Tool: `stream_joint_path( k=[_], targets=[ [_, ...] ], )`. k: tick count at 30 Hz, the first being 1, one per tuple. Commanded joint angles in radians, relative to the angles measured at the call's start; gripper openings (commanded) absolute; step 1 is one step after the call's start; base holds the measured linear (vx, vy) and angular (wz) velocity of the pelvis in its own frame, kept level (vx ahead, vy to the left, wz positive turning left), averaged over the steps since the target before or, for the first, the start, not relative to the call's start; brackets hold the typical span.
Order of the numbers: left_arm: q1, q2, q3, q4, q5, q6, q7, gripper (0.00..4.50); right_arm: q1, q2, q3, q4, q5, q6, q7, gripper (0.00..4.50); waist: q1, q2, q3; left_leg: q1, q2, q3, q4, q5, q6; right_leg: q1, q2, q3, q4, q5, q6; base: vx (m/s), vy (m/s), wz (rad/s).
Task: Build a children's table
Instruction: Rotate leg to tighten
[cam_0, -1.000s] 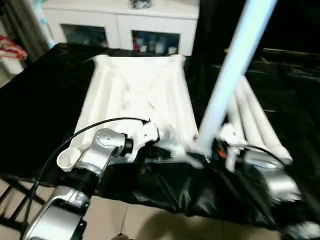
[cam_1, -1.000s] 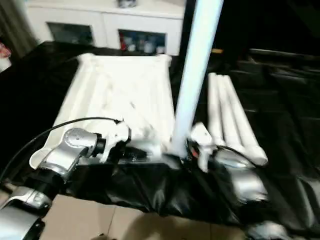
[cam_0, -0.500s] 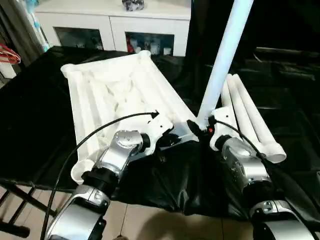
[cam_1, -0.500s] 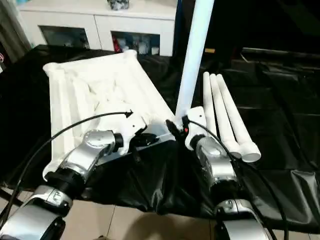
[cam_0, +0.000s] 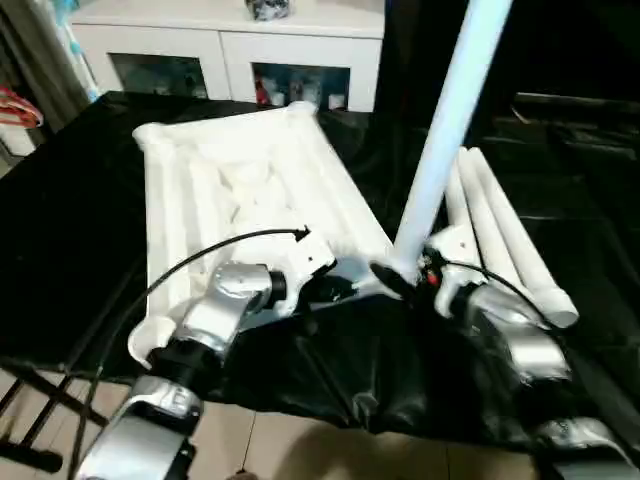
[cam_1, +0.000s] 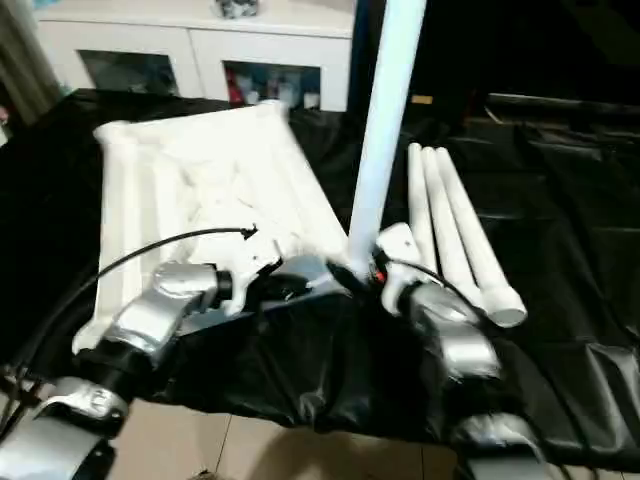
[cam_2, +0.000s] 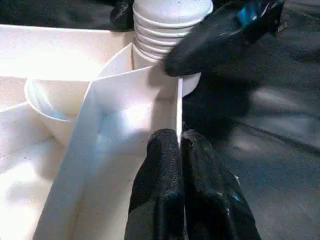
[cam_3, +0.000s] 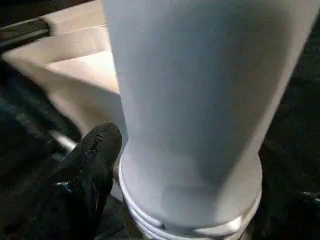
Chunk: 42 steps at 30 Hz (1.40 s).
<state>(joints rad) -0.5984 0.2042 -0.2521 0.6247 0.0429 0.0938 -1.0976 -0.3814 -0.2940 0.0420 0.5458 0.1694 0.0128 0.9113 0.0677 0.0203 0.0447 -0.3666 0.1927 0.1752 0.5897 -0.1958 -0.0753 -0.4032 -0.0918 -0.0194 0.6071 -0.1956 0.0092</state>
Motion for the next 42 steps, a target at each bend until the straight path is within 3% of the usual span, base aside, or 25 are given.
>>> stream_joint_path(
  k=[1, 2, 5, 7, 16, 20, 23, 24, 28, 31, 32, 33, 36, 39, 42],
  targets=[
    [-0.020, -0.032, -0.037, -0.030, -0.035, -0.035, -0.043, 0.00, 0.028, 0.024, 0.128, -0.057, 0.014, 0.028, 0.148, 3.67, 0.004, -0.005, -0.056, 0.004, 0.029, 0.000, -0.073, -0.191, 0.096, 0.052, -0.033, 0.017, -0.065, -0.059, -0.274, 0.000, 0.000, 0.00],
    [-0.022, -0.025, -0.040, -0.027, -0.032, -0.037, -0.055, 0.00, 0.034, 0.015, 0.133, -0.065, 0.012, 0.023, 0.163, 3.36, 0.005, -0.005, -0.056, 0.004, 0.029, 0.000, -0.073, -0.190, 0.095, 0.052, -0.034, 0.017, -0.065, -0.060, -0.274, 0.000, 0.000, 0.00],
    [-0.026, -0.007, -0.048, -0.018, -0.028, -0.047, -0.094, 0.00, 0.057, -0.013, 0.152, -0.101, 0.016, 0.034, 0.222, 3.36, 0.009, -0.006, -0.056, 0.006, 0.030, 0.001, -0.073, -0.200, 0.089, 0.050, -0.035, 0.017, -0.067, -0.078, -0.277, 0.000, 0.000, 0.00],
    [-0.028, -0.002, -0.049, -0.017, -0.031, -0.046, -0.115, 0.00, 0.068, -0.026, 0.160, -0.125, 0.021, 0.048, 0.249, 2.99, 0.016, -0.005, -0.056, 0.007, 0.031, 0.002, -0.073, -0.196, 0.086, 0.049, -0.036, 0.018, -0.066, -0.080, -0.273, 0.000, 0.000, 0.00],
    [-0.028, 0.013, -0.053, -0.014, -0.035, -0.056, -0.167, 0.00, 0.091, -0.044, 0.166, -0.181, 0.038, 0.106, 0.289, 2.78, 0.020, -0.006, -0.055, 0.006, 0.031, 0.000, -0.076, -0.201, 0.072, 0.048, -0.037, 0.018, -0.068, -0.101, -0.264, 0.000, 0.000, 0.00],
    [-0.038, -0.016, -0.030, 0.014, -0.011, -0.049, -0.059, 0.00, 0.048, 0.011, 0.130, -0.078, -0.023, 0.086, 0.121, 2.78, 0.016, -0.007, -0.053, 0.005, 0.030, 0.000, -0.078, -0.215, 0.063, 0.046, -0.037, 0.019, -0.071, -0.131, -0.259, 0.000, 0.000, 0.00],
    [-0.057, -0.060, 0.000, 0.040, 0.001, -0.030, 0.074, 0.00, -0.021, 0.087, 0.074, 0.077, -0.095, 0.062, -0.159, 2.77, -0.002, -0.011, -0.046, 0.005, 0.025, -0.003, -0.087, -0.260, 0.009, 0.039, -0.041, 0.018, -0.081, -0.276, -0.226, -0.034, -0.004, -0.02],
    [-0.062, -0.082, 0.007, 0.040, 0.009, -0.013, 0.134, 0.00, -0.049, 0.122, 0.042, 0.134, -0.096, 0.078, -0.266, 2.77, -0.009, -0.011, -0.047, 0.008, 0.022, -0.007, -0.089, -0.289, -0.011, 0.040, -0.042, 0.017, -0.088, -0.360, -0.197, -0.053, -0.003, -0.05],
    [-0.070, -0.141, 0.023, 0.028, 0.040, 0.036, 0.295, 0.00, -0.109, 0.190, -0.015, 0.244, -0.086, 0.115, -0.465, 2.77, -0.021, -0.013, -0.047, 0.009, 0.022, -0.005, -0.087, -0.302, 0.004, 0.032, -0.038, 0.021, -0.094, -0.352, -0.182, 0.000, 0.000, 0.00],
    [-0.061, -0.172, 0.024, 0.005, 0.043, 0.062, 0.333, 0.00, -0.125, 0.210, -0.015, 0.270, -0.089, 0.095, -0.482, 2.77, -0.019, -0.013, -0.050, 0.008, 0.022, -0.004, -0.085, -0.283, 0.013, 0.032, -0.037, 0.021, -0.095, -0.330, -0.184, 0.000, 0.000, 0.00],
    [-0.056, -0.178, 0.020, 0.000, 0.043, 0.057, 0.328, 0.00, -0.130, 0.216, -0.018, 0.278, -0.092, 0.082, -0.476, 3.33, -0.019, -0.013, -0.050, 0.006, 0.023, -0.004, -0.085, -0.279, 0.017, 0.034, -0.036, 0.021, -0.093, -0.314, -0.185, 0.000, 0.000, 0.00],
    [-0.053, -0.182, 0.016, -0.002, 0.044, 0.051, 0.322, 0.00, -0.134, 0.222, -0.023, 0.284, -0.089, 0.077, -0.467, 3.47, -0.019, -0.016, -0.050, 0.001, 0.022, -0.005, -0.086, -0.265, 0.024, 0.038, -0.036, 0.020, -0.090, -0.288, -0.187, 0.000, 0.000, 0.00],
    [-0.051, -0.188, 0.011, -0.001, 0.045, 0.046, 0.322, 0.00, -0.145, 0.230, -0.030, 0.302, -0.087, 0.067, -0.461, 3.68, -0.019, -0.013, -0.051, 0.000, 0.023, -0.004, -0.085, -0.253, 0.034, 0.038, -0.036, 0.019, -0.087, -0.252, -0.198, 0.000, 0.000, 0.00],
    [-0.041, -0.169, -0.006, -0.013, 0.034, 0.032, 0.276, 0.00, -0.137, 0.201, 0.012, 0.278, -0.114, 0.030, -0.397, 3.96, -0.019, -0.013, -0.051, 0.000, 0.023, -0.004, -0.084, -0.259, 0.036, 0.039, -0.036, 0.019, -0.087, -0.247, -0.201, 0.000, 0.000, 0.00],
    [-0.033, -0.154, -0.014, -0.026, 0.029, 0.027, 0.252, 0.00, -0.133, 0.187, 0.017, 0.266, -0.108, 0.010, -0.358, 3.96, -0.020, -0.012, -0.050, 0.000, 0.024, -0.004, -0.085, -0.271, 0.041, 0.039, -0.038, 0.019, -0.089, -0.261, -0.201, 0.000, 0.000, 0.00]
  ],
)
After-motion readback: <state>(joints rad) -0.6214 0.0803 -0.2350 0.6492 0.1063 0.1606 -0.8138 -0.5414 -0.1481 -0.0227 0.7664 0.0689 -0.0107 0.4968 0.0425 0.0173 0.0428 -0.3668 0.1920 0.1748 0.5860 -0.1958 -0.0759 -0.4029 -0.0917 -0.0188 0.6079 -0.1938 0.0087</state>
